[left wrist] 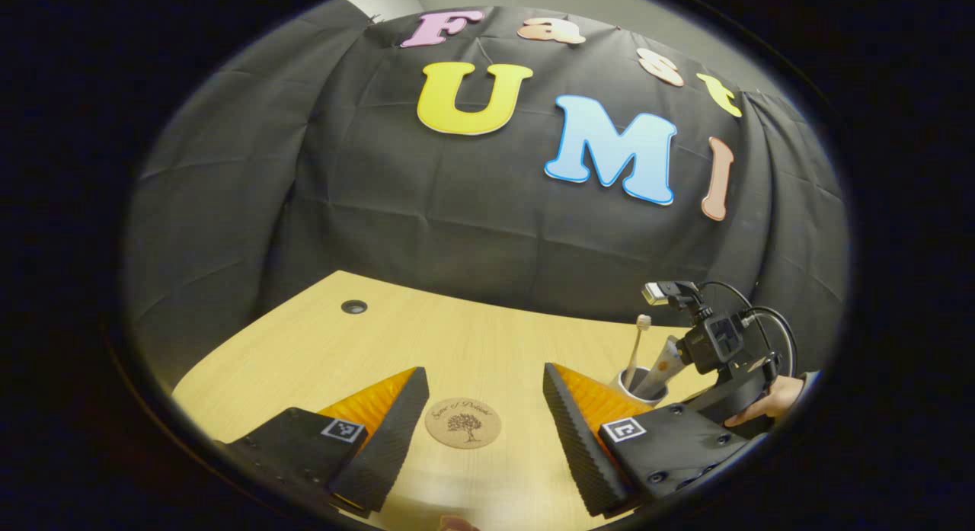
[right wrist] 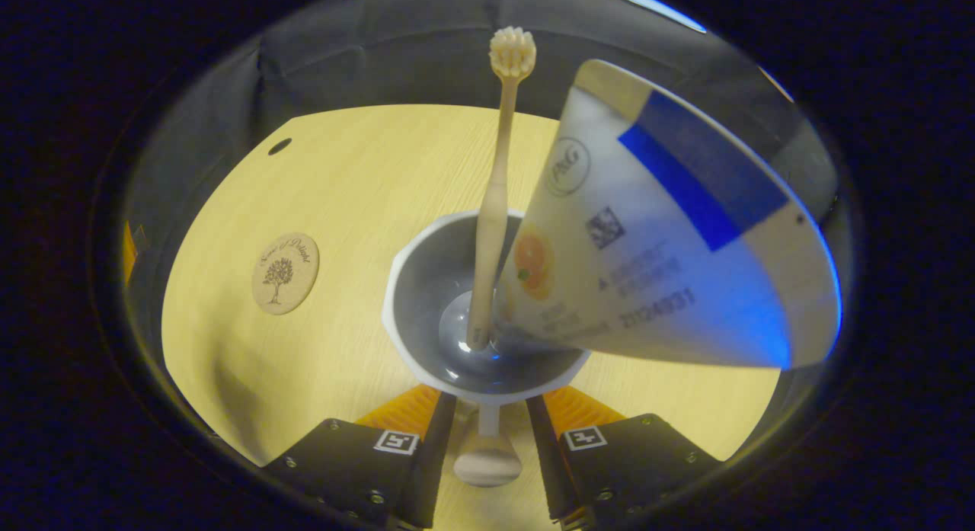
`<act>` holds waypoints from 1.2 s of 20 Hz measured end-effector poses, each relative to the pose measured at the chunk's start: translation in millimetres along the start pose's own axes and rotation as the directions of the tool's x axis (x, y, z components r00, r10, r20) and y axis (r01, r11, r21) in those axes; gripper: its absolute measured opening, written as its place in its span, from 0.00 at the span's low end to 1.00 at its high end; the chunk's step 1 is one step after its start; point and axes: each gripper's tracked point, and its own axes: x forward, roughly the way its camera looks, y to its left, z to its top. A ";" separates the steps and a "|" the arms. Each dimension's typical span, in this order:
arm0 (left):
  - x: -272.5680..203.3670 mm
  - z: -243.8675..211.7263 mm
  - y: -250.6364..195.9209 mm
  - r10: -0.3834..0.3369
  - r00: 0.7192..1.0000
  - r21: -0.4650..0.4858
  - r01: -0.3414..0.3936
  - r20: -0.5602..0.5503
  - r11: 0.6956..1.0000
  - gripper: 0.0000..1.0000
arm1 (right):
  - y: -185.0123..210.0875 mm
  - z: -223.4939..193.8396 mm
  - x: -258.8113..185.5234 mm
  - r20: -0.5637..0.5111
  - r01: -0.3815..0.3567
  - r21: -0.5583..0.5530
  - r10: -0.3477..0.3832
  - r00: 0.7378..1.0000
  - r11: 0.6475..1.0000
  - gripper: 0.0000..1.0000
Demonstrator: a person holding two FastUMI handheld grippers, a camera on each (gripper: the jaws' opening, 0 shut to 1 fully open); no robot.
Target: Put the toothbrush and toothpaste on the desktop into the cup, then pick up the cup and place it on the coaster on the desktop.
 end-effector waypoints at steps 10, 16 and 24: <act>-10.5 -1.4 20.0 0.021 1.000 -0.012 -0.021 -0.005 1.000 0.97 | 15.1 13.5 -5.3 0.051 -0.038 0.061 0.035 0.998 0.997 0.27; -28.3 2.2 47.4 0.062 0.998 -0.032 -0.062 0.005 0.998 0.97 | 60.1 32.4 -16.0 0.090 -0.069 -0.035 0.072 0.993 0.997 0.26; -59.8 3.8 98.6 0.130 0.991 -0.075 -0.129 0.015 0.989 0.97 | 144.8 50.1 -14.9 0.073 -0.155 -0.155 0.167 0.983 0.976 0.26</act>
